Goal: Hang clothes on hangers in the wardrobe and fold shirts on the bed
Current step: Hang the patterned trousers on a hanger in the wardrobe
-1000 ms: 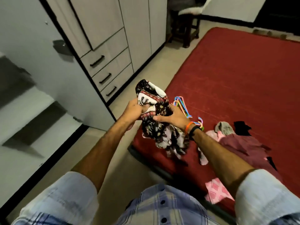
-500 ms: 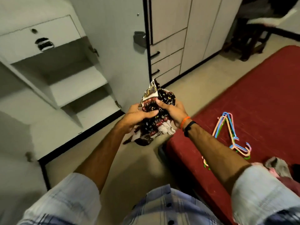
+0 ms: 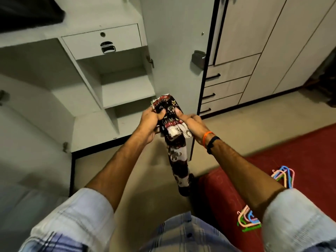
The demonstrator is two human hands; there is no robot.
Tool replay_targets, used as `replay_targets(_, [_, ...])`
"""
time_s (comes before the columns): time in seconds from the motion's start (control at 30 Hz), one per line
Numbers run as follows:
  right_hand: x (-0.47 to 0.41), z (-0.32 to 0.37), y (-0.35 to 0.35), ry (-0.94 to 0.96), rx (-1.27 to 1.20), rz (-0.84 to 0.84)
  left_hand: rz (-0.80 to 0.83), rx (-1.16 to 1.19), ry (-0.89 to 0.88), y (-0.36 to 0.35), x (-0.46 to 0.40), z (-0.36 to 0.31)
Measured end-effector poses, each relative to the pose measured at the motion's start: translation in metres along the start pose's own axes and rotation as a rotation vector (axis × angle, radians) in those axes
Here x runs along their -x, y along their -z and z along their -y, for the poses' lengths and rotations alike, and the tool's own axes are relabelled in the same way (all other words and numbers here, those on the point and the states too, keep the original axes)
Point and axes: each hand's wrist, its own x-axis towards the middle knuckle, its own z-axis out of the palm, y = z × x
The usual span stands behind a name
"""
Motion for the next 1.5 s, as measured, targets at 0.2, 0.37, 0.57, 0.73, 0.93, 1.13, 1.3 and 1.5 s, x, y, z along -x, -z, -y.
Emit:
replay_targets(0.2, [-0.001,0.023,-0.003,0.124,-0.078,0.112,-0.129,0.068,0.068,-0.003,-0.006,-0.019])
replay_targets(0.37, [-0.004,0.026,-0.012,0.11,-0.054,0.154,-0.083,0.034,0.128,0.009,-0.003,-0.003])
replay_targets(0.57, [-0.009,0.017,-0.024,0.104,-0.042,0.107,0.116,-0.026,0.151,0.025,0.007,-0.006])
replay_targets(0.73, [-0.01,0.009,-0.04,0.065,-0.139,0.077,0.085,-0.232,0.12,0.039,0.012,-0.003])
replay_targets(0.93, [-0.008,0.005,-0.043,-0.047,-0.211,0.278,-0.066,-0.503,0.018,0.054,0.012,0.003])
replay_targets(1.13, [-0.003,0.003,-0.052,-0.06,-0.041,0.313,-0.119,-0.463,0.023,0.058,0.011,0.002])
replay_targets(1.3, [-0.004,-0.002,-0.055,0.011,0.135,0.2,-0.142,-0.308,0.056,0.06,0.008,0.007])
replay_targets(1.5, [-0.007,0.004,-0.055,0.1,0.384,-0.007,-0.159,-0.393,0.022,0.058,0.01,0.006])
